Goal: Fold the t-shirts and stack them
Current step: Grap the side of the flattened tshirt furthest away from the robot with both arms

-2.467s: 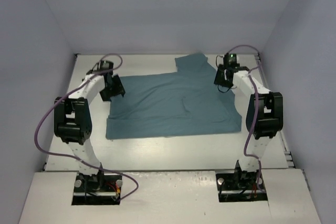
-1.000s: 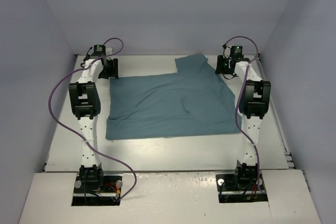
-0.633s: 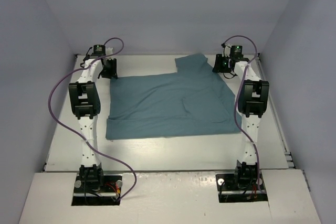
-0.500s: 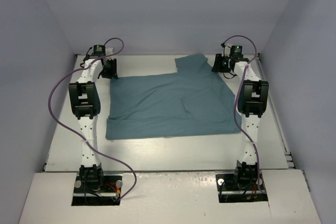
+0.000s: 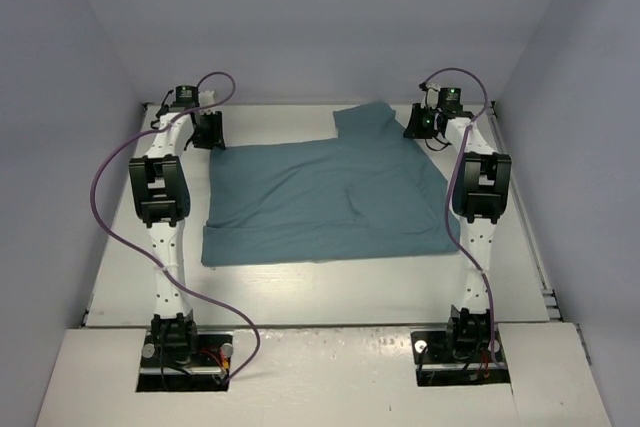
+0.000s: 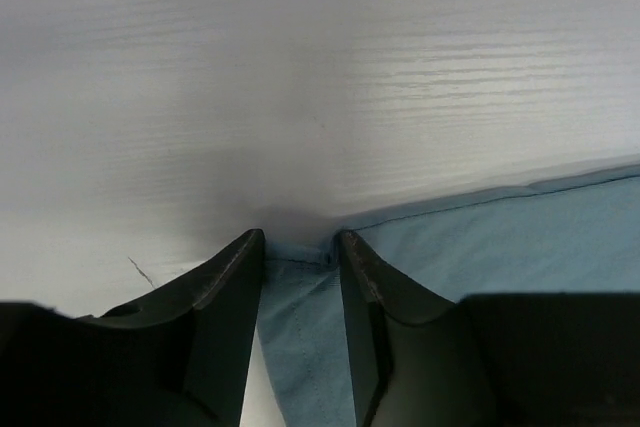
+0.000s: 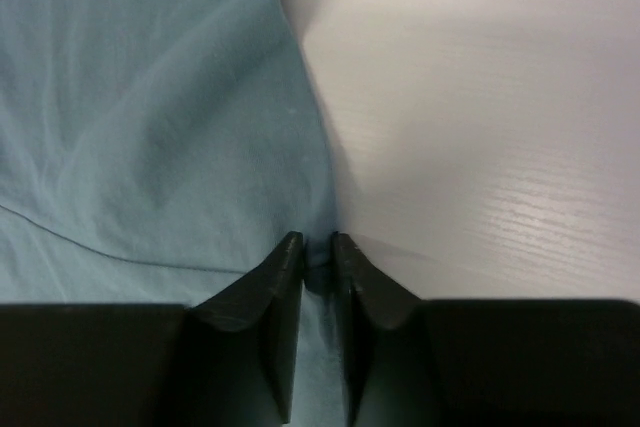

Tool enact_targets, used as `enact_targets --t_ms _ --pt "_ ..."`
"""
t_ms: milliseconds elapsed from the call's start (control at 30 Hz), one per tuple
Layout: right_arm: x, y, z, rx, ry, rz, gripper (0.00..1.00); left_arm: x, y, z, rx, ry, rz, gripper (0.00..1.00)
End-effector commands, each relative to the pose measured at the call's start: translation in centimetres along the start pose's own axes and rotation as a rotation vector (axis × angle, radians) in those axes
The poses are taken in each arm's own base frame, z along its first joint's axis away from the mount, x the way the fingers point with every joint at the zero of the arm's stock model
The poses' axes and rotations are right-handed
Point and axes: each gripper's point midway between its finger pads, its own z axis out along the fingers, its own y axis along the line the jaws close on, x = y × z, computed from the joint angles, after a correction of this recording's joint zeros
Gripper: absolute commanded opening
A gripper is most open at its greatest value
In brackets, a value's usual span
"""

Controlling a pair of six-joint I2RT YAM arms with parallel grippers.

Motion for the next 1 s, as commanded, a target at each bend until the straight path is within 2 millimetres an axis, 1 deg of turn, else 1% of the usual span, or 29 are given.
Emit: enact_targets --t_ms 0,33,67,100,233,400,467,500,567,633,733,967 --pt "-0.1 0.6 0.0 -0.027 0.004 0.006 0.09 -0.6 0.1 -1.2 0.006 -0.013 0.009 0.12" --pt "-0.2 0.6 0.0 -0.027 0.003 0.005 0.06 -0.9 0.1 -1.3 0.007 -0.021 0.010 0.05" --pt "-0.5 0.7 -0.1 -0.027 -0.003 0.001 0.04 -1.4 0.1 -1.5 0.005 -0.034 0.011 0.01" --pt "-0.7 0.6 -0.2 -0.024 -0.009 -0.002 0.02 -1.9 0.0 -1.8 0.007 -0.046 0.016 0.00" --pt "-2.3 0.6 -1.0 -0.007 -0.039 -0.022 0.00 -3.6 -0.6 -3.2 0.025 -0.094 0.040 0.00" --pt "-5.8 0.9 -3.6 0.009 -0.113 -0.061 0.00 -5.7 -0.8 -5.9 0.042 -0.158 0.040 0.00" --pt "-6.8 0.8 -4.7 0.014 -0.137 -0.068 0.00 -6.0 -0.5 -7.2 0.040 -0.172 0.011 0.00" --pt "-7.3 0.8 -5.2 0.017 -0.147 -0.070 0.00 -5.7 -0.6 -7.2 0.050 -0.166 -0.008 0.00" --pt "-8.2 0.9 -6.4 0.023 -0.168 -0.081 0.00 -5.8 -0.5 -8.3 0.054 -0.174 -0.034 0.00" --pt "-8.0 0.9 -7.0 0.030 -0.165 -0.088 0.00 -5.0 -0.6 -8.8 0.058 -0.159 -0.045 0.00" --pt "-8.3 1.1 -8.3 0.038 -0.172 -0.091 0.00 -4.7 -0.7 -9.5 0.059 -0.159 -0.043 0.00" --pt "-7.9 1.6 -10.2 0.054 -0.171 -0.100 0.00 -5.9 -1.8 -12.1 0.076 -0.206 -0.028 0.00"
